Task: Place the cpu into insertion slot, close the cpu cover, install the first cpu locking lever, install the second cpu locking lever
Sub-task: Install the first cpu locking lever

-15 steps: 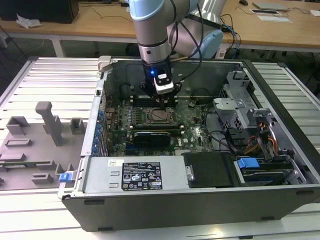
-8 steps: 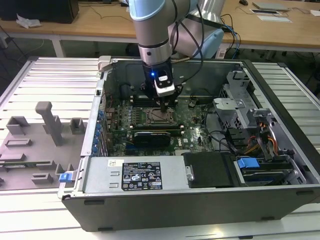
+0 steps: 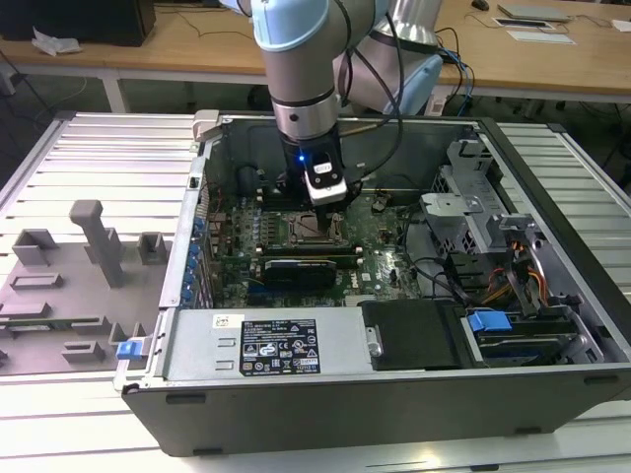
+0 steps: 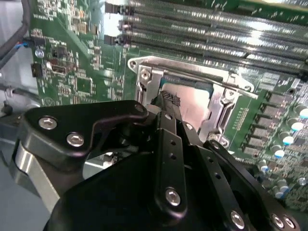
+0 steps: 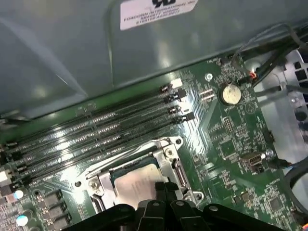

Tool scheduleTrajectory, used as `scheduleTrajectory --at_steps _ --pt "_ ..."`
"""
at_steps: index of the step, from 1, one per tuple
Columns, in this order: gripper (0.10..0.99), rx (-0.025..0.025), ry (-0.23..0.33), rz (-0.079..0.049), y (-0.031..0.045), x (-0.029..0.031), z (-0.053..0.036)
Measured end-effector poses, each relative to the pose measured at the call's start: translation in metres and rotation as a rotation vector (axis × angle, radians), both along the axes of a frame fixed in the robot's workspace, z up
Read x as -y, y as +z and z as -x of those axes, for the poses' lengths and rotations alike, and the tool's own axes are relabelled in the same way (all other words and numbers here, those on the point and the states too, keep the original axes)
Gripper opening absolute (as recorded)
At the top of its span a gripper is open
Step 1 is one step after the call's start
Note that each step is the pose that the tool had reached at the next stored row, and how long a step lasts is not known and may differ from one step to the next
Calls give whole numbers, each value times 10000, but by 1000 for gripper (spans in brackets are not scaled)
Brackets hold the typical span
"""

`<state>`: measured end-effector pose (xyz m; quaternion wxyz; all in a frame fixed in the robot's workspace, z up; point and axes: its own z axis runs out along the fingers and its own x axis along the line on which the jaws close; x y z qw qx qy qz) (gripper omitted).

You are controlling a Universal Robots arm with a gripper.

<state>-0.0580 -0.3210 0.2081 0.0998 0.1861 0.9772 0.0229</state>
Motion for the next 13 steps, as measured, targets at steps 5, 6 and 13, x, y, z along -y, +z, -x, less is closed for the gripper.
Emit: scheduleTrajectory --at_steps 5,6,13 --pt "106 9 1 -214 134 26 0" --pt "106 12 1 -237 171 29 0" --pt "106 -553 -9 -295 252 42 -25"
